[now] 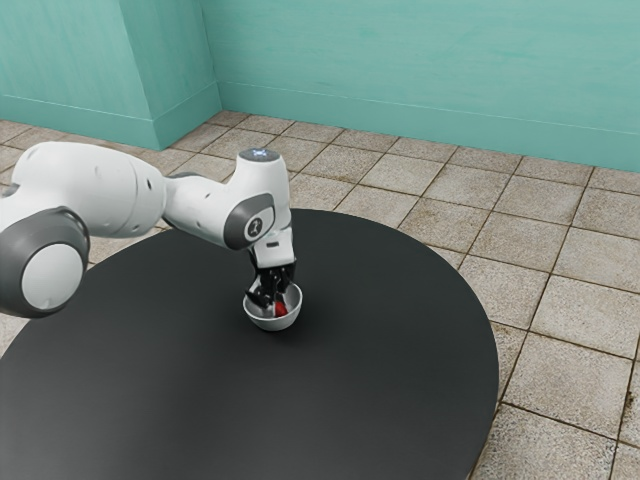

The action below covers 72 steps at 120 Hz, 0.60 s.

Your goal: Take strawberry from the bowl

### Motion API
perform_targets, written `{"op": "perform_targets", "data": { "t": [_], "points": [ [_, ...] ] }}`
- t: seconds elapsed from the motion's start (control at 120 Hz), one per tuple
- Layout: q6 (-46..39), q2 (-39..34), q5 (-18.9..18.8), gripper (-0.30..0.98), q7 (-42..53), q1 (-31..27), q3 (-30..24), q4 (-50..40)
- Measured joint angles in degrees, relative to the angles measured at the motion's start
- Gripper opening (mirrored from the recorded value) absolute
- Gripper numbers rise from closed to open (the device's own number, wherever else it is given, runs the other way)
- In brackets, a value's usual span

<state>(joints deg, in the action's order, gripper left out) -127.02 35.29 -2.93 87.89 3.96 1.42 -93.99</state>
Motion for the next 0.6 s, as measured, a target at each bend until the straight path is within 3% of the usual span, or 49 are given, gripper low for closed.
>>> {"op": "perform_targets", "data": {
  "t": [0.267,0.383,0.6],
  "points": [
    [-0.80,-6.79,0.05,-0.04,0.23,0.61,-0.01,-4.09],
    [-0.85,-10.78,0.08,-0.05,0.05,3.99,-0.82,-5.97],
    [-1.02,-6.36,0.28,-0.04,-0.90,8.14,-3.81,-2.60]
  ]
}}
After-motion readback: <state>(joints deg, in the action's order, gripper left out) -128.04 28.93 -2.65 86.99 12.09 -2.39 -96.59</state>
